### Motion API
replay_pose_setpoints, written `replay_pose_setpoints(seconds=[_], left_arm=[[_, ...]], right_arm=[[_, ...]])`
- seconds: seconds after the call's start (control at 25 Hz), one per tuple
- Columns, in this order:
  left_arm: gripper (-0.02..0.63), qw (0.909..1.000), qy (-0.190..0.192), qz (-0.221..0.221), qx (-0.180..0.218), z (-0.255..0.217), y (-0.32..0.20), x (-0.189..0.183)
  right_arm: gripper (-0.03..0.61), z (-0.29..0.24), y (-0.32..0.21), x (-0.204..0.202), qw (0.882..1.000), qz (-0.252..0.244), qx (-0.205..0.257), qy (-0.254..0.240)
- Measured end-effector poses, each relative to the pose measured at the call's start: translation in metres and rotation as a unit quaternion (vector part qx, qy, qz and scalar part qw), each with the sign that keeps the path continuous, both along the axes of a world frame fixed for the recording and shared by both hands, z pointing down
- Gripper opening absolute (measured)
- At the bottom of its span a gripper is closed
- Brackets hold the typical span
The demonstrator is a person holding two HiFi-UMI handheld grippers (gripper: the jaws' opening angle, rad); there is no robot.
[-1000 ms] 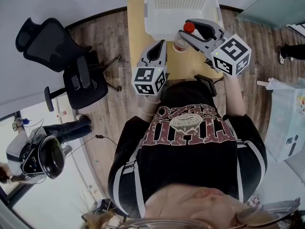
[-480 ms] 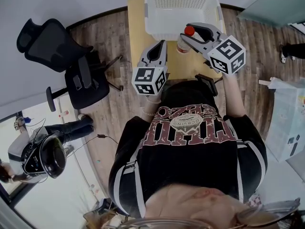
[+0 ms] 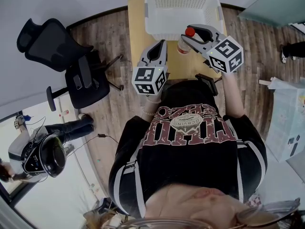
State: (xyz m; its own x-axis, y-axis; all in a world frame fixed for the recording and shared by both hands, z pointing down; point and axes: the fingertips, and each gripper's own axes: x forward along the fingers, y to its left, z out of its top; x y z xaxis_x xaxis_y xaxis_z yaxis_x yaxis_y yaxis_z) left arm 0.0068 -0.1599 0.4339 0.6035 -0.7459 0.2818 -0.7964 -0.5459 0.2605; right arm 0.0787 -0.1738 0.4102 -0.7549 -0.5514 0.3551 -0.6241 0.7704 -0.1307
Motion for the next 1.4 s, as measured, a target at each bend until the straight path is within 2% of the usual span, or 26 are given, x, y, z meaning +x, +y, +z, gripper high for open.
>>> replay_pose_setpoints(seconds=[1.4], left_arm=[[0.048,0.9999,-0.01,0.004,-0.004,0.004,0.005,0.003]], right_arm=[[0.172,0.108,0.005,0.012,0.999,0.004,-0.008,0.046]])
